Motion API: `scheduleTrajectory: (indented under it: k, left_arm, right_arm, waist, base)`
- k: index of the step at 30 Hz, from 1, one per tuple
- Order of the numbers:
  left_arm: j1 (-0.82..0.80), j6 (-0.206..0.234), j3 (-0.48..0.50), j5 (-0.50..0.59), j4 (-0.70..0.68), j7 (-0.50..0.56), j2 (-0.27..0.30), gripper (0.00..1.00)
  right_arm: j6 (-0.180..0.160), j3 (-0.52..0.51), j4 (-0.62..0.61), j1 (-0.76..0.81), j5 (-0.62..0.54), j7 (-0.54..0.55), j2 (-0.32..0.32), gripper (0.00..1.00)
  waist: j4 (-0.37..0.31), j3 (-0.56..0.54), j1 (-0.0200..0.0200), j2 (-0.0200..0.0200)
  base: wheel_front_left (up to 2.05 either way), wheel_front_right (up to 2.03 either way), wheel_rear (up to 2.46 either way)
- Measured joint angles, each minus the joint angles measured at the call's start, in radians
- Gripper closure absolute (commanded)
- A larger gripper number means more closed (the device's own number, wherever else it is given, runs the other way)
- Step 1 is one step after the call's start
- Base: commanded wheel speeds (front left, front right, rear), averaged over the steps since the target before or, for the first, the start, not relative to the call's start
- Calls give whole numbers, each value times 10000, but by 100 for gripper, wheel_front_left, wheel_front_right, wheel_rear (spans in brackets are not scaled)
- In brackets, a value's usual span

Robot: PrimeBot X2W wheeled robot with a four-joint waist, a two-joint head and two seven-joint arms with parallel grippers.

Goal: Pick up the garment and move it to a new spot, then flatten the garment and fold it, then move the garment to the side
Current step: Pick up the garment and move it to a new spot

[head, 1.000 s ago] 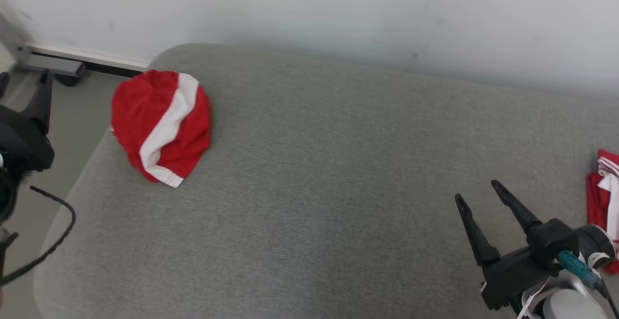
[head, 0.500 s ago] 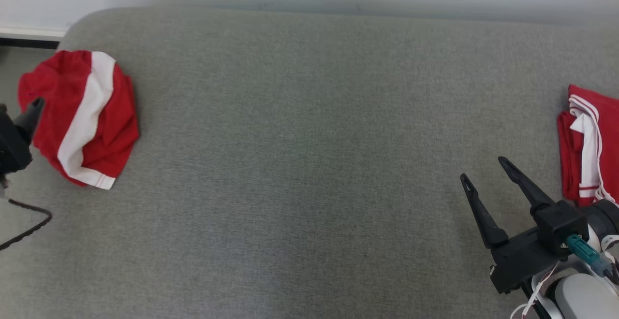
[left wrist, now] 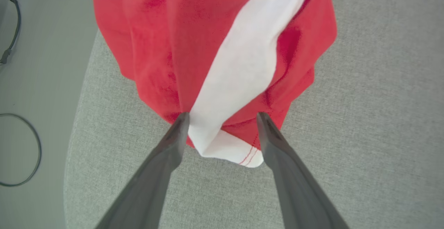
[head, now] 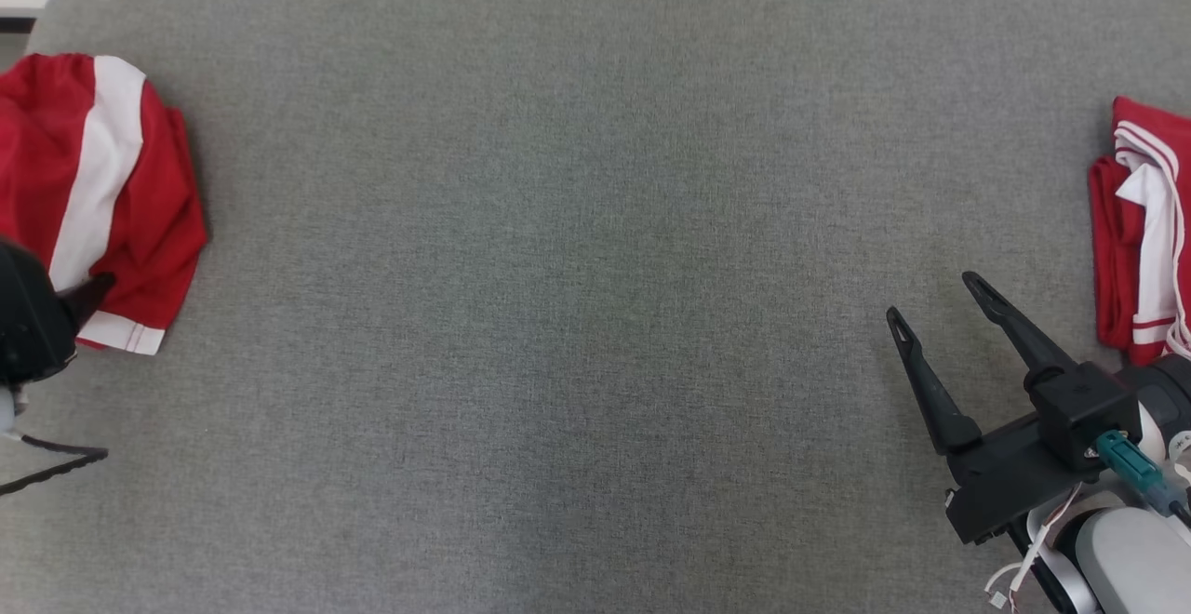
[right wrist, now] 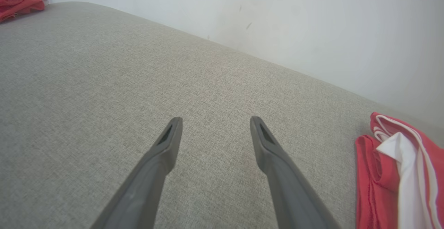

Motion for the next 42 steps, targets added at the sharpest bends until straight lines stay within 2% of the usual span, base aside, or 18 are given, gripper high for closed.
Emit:
scheduleTrajectory:
  k: [7, 8, 9, 10, 15, 19, 30, 42]
  left_arm:
    - [-148, 0, -485, -31, 238, 144, 0, 0]
    - [-226, 0, -571, -35, 201, 138, 10, 36]
    - [-312, 0, -671, -35, 148, 107, 27, 90]
    - [-409, 0, -763, -33, 102, 0, 56, 100]
    - [-825, 0, -1223, 25, -138, -594, 384, 100]
    - [-942, 0, -1490, -27, -280, -1039, 370, 100]
    - [-1426, 0, -2514, -1085, -1925, -2245, -334, 100]
    - [-1107, 2, -4610, -2044, -4472, -2859, -1041, 100]
  right_arm:
    - [-36, -21, -182, -41, -46, 169, -67, 0]
    - [-56, -36, -182, -42, -46, 176, -77, 0]
    - [-92, -36, -188, -42, -46, 209, -73, 0]
    - [-117, -21, -207, -42, -46, 247, -65, 0]
    - [-121, 67, -169, -83, -46, 255, 12, 0]
    - [-119, 92, -63, -161, -38, 251, 104, 0]
    - [13, 303, 727, -560, 236, -29, 702, 0]
    - [199, 378, 1509, -538, 665, -477, 1127, 0]
  waist:
    - [-26, 311, 0, 0]
    - [-24, 334, 0, 0]
    - [-19, 350, 0, 0]
    - [-14, 363, 0, 0]
    - [0, 345, -1, 0]
    - [-2, 239, -1, -1]
    - [-147, -485, -2, -1]
    - [-793, -1470, -2, -2]
  base:
    - [0, 0, 0]
    - [0, 0, 0]
    - [0, 0, 0]
    - [0, 0, 0]
    - [0, 0, 0]
    - [0, 0, 0]
    - [0, 0, 0]
    - [0, 0, 0]
